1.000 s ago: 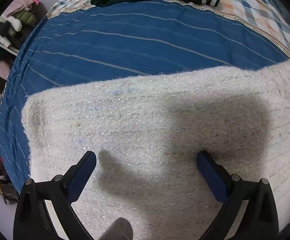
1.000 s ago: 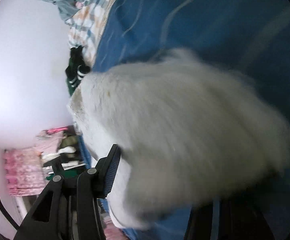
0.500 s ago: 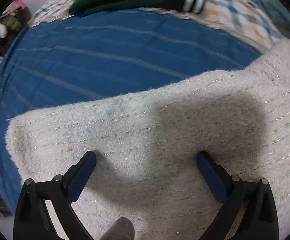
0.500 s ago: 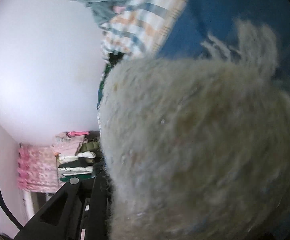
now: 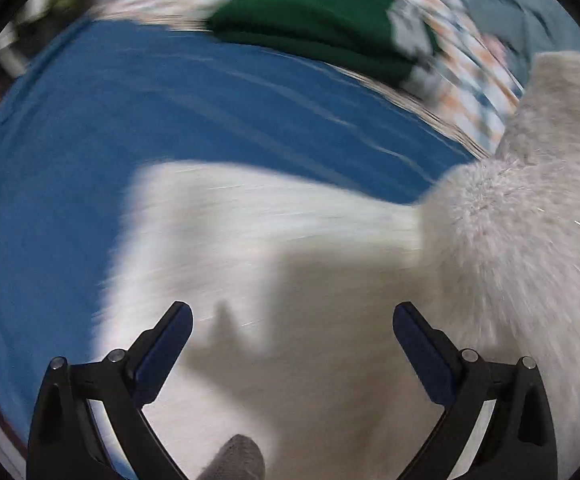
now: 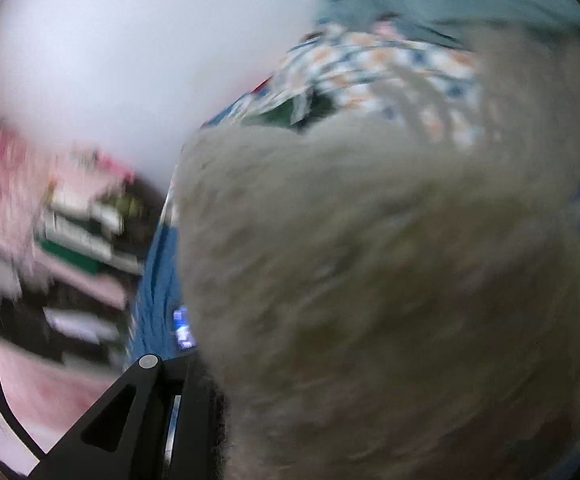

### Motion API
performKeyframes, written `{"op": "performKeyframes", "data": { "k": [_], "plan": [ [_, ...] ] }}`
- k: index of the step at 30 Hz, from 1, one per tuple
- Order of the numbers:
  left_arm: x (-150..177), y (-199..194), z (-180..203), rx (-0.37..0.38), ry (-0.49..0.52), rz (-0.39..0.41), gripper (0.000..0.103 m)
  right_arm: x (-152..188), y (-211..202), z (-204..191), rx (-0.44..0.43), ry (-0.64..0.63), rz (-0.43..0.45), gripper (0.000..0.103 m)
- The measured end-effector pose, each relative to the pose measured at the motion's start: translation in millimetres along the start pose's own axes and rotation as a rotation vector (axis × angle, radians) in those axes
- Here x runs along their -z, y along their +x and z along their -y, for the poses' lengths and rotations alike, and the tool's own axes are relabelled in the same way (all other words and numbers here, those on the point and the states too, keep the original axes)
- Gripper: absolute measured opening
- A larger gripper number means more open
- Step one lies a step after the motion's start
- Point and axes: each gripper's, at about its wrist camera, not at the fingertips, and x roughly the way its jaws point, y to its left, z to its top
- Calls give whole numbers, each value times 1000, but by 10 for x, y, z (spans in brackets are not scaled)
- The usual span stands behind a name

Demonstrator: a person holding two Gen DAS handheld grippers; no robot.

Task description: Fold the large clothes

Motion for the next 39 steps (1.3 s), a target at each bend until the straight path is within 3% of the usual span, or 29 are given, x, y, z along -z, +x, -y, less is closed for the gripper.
{"op": "performKeyframes", "data": {
  "k": [3,7,10,13,15,16,19,24,27,29,31,32,33,34,35,37,39],
  "plan": [
    [329,-293,-748,-56,-139,-15,102,161,313,-609,20,-167,-73,23],
    [923,-564,-1718,-166,-355,-53,102,660,928,-1360,29,-379,-184,23],
    [1302,-622,-2188,-233,-480,-74,102,1162,1454,-1744,52,-498,-290,24],
    [1643,-614,-2483,-234,-602,-110,102,1690,2001,-1931,116,-591,-410,27],
    [1714,-648,-2576,-202,-648,-103,102,1967,2297,-1980,145,-637,-520,38],
    [1764,-693,-2601,-173,-672,-95,102,2028,2348,-1997,139,-647,-556,49],
    [1824,-833,-2602,-82,-722,-57,102,2031,2223,-2035,64,-638,-611,70],
    [1648,-950,-2453,134,-770,23,102,1669,1617,-1669,-51,-509,-625,72],
    [1370,-807,-2310,269,-726,62,102,1384,1390,-1228,5,-406,-617,72],
    [1169,-642,-2172,308,-682,75,102,1314,1286,-965,43,-348,-613,72],
    [1007,-367,-2143,308,-672,40,102,1241,1239,-653,112,-299,-607,72],
    [971,-212,-2151,324,-685,29,95,1216,1226,-516,135,-268,-603,72],
    [946,-90,-2176,316,-713,21,80,1186,1225,-420,143,-237,-596,72],
    [974,-55,-2197,325,-735,23,46,1161,1223,-310,150,-191,-589,72],
    [1004,-75,-2216,341,-748,39,34,1181,1228,-231,153,-158,-586,72],
    [1113,-289,-2202,313,-729,91,20,1132,1222,-93,160,-79,-563,72],
    [1280,-521,-2170,279,-723,121,16,1110,1232,-70,164,-46,-549,72]
  ]
}}
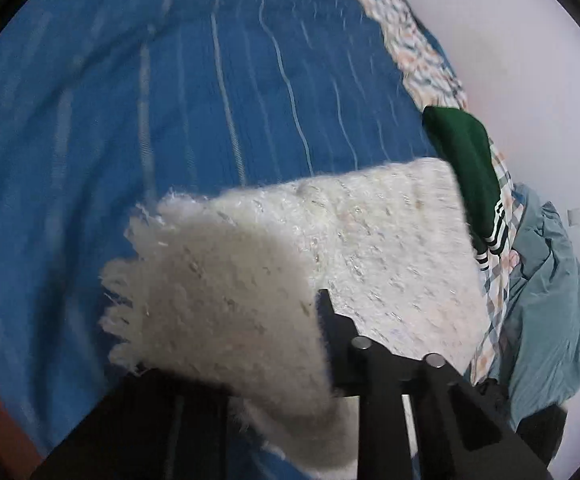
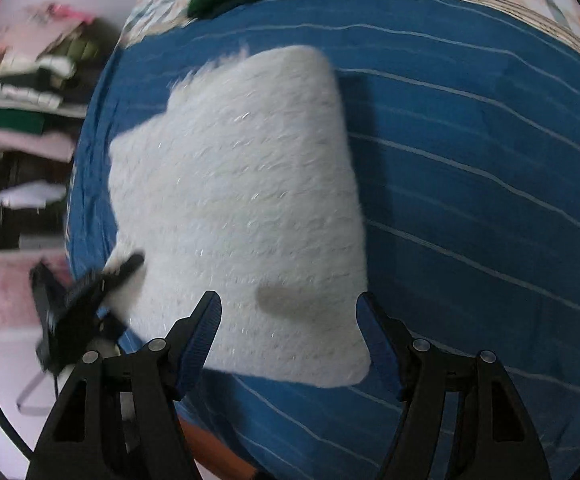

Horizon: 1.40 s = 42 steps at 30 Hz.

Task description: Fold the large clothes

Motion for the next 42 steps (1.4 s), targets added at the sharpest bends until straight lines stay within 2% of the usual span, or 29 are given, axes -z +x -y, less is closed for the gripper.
{"op": "performKeyframes", "data": {
  "k": [3,6,7,8,10,12,15,17,19,20,22,25,28,30,31,33,42],
  "plan": [
    [106,-160,-112,-46,-4,9,12,-85,-10,10,-9,16,15,71],
    [120,-47,-291,-84,-24,-29,15,-86,-8,-86,-2,-10,-4,71],
    [93,10,-313,-87,-31,-42,19,-87,-7,-172,-5,-29,-12,68],
    [54,43,-318,-88,-28,-51,20,-96,49,-240,3,-52,-29,60],
    [0,43,-264,-93,-11,-69,22,-121,182,-411,54,-97,-77,55],
    [8,-2,-170,-113,8,-79,27,-168,471,-498,161,-154,-149,55],
    [56,-250,-37,-222,114,-43,44,-318,832,-412,181,-140,-206,58],
    [73,-409,77,-326,186,-1,71,-421,867,-407,166,-114,-239,59],
    [81,-531,176,-412,253,29,88,-434,786,-424,165,-129,-262,59],
    [76,-574,256,-462,299,39,92,-415,712,-442,161,-134,-261,59],
    [66,-572,416,-550,391,53,93,-370,564,-491,148,-136,-244,59],
    [63,-379,644,-618,499,66,93,-261,259,-484,102,-120,-183,59],
    [85,-49,780,-627,560,30,93,-174,147,-528,107,-128,-135,59],
    [143,194,810,-645,599,-5,93,-133,208,-505,142,-121,-135,56],
    [185,324,806,-653,618,-34,93,-139,310,-563,138,-111,-149,48],
    [253,504,770,-677,643,-67,93,-132,439,-568,132,-91,-182,46],
    [230,516,721,-664,630,-68,93,-123,948,-625,211,-160,-211,47]
  ]
}}
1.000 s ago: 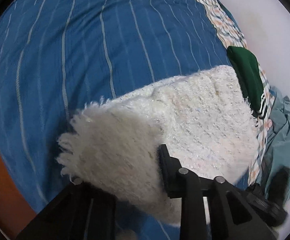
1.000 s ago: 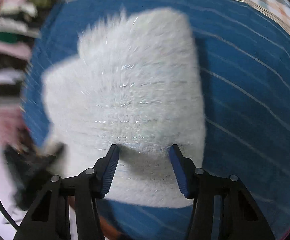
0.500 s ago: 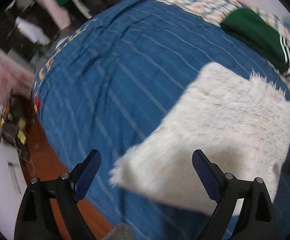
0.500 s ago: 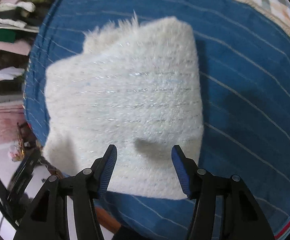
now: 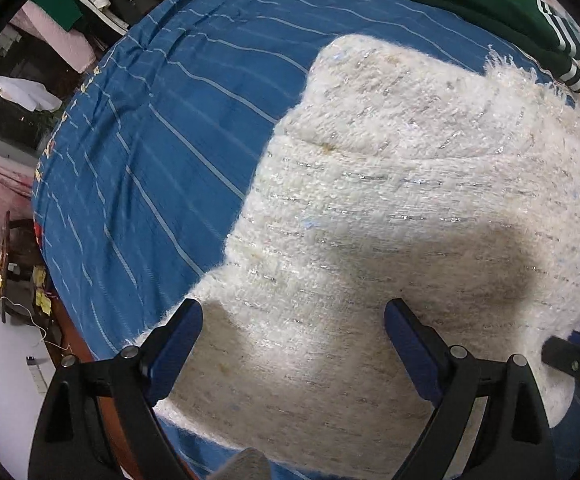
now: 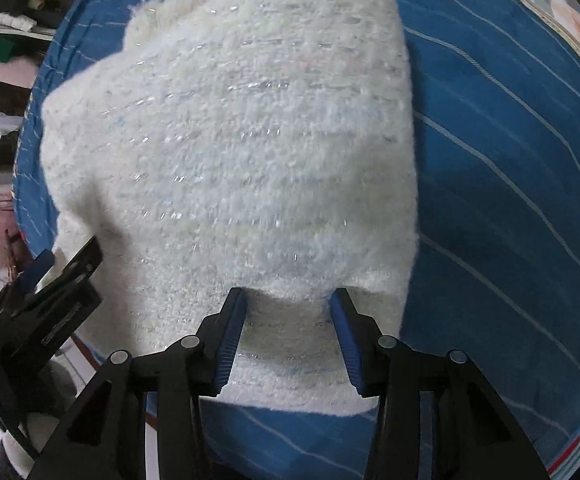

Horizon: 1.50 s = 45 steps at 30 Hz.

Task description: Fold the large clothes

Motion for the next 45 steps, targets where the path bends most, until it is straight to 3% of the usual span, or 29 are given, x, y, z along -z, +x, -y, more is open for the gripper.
{"op": "performKeyframes", "data": {
  "k": [7,11,16,20,24,26,28,29,30,32,33,34,35,36,39,45],
  "plan": [
    [-28,17,28,-5,5,13,93,-210,219,98,-53,26,-32,55],
    [-2,-74,-45,14,-22,8,93,-288,24,131,-65,19,-63,53],
    [171,-245,-340,24,-138,-9,93,-351,-552,80,-173,21,120,41],
    [481,-281,-688,61,-308,-74,93,-699,-305,-27,-186,19,162,37],
    [780,-257,-922,168,-484,-106,93,-936,76,-153,-141,4,140,37],
    [843,-197,-957,277,-566,-114,93,-974,54,-206,-133,-23,107,38],
    [832,-41,-980,472,-686,-138,93,-1027,12,-269,-177,-34,85,39],
    [803,23,-983,535,-728,-130,93,-999,-57,-219,-223,-34,81,41],
    [755,84,-972,578,-753,-118,93,-954,-143,-111,-296,-21,86,42],
    [619,234,-946,615,-787,-77,91,-803,-279,240,-387,34,106,64],
    [555,306,-942,620,-801,-53,91,-760,-305,359,-410,62,119,67],
    [511,357,-958,615,-814,-36,78,-699,-295,505,-432,89,134,68],
    [472,418,-970,617,-831,-16,50,-635,-247,667,-454,115,132,68],
    [452,468,-971,621,-843,-12,39,-569,-169,816,-479,144,119,68],
    [477,478,-934,624,-838,26,29,-470,229,1012,-645,168,69,68],
    [467,404,-943,606,-774,52,25,-769,1011,739,-876,150,21,74]
  ]
}}
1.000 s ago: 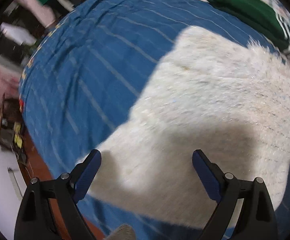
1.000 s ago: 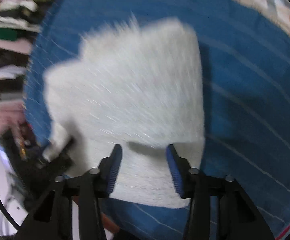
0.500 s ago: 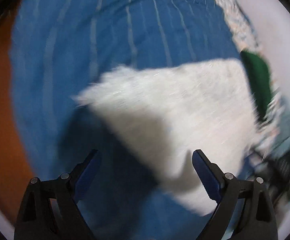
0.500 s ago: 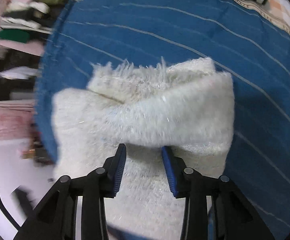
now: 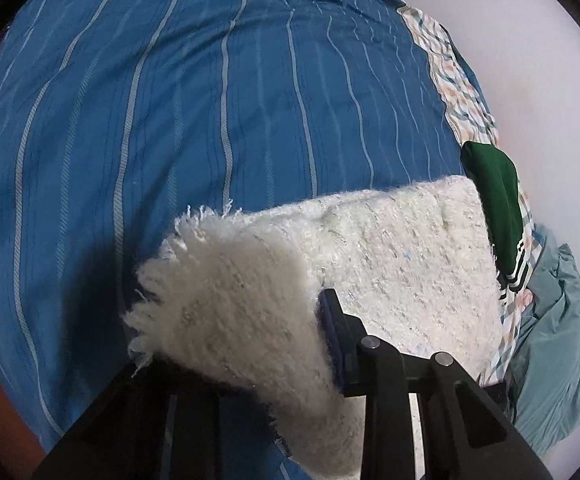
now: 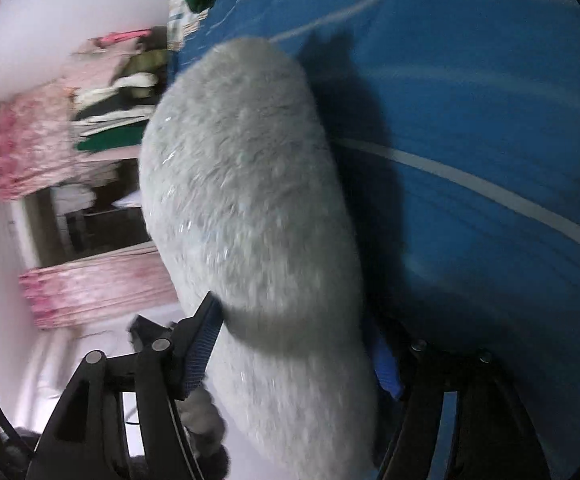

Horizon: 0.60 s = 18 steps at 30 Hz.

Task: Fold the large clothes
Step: 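Grasp the folded cardigan with both grippers and lift it off the blue cover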

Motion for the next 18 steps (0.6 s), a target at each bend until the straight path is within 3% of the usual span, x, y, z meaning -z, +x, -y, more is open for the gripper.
{"op": "performKeyframes", "data": {
  "k": [2,4,6,7,8,13,18],
  "plan": [
    [-40,-6,-33,-2,10,-1,25,-78,264,-51,-20,-19,-22,81],
    [-111,3,-16,-7,22,4,24,-167,491,-135,-42,-39,-45,81],
    [-166,-32,-14,-9,31,13,23,-222,625,-209,-70,-42,-49,75],
    [-238,-59,8,-1,38,15,21,-233,657,-251,-87,-43,-40,63],
    [-276,-86,22,6,46,15,19,-236,673,-307,-103,-44,-23,59],
    [-620,-228,292,34,119,6,15,-200,635,-642,-160,-34,32,56],
    [-1173,-316,808,114,201,-23,14,-430,788,-1184,-187,-32,104,55]
  ]
}}
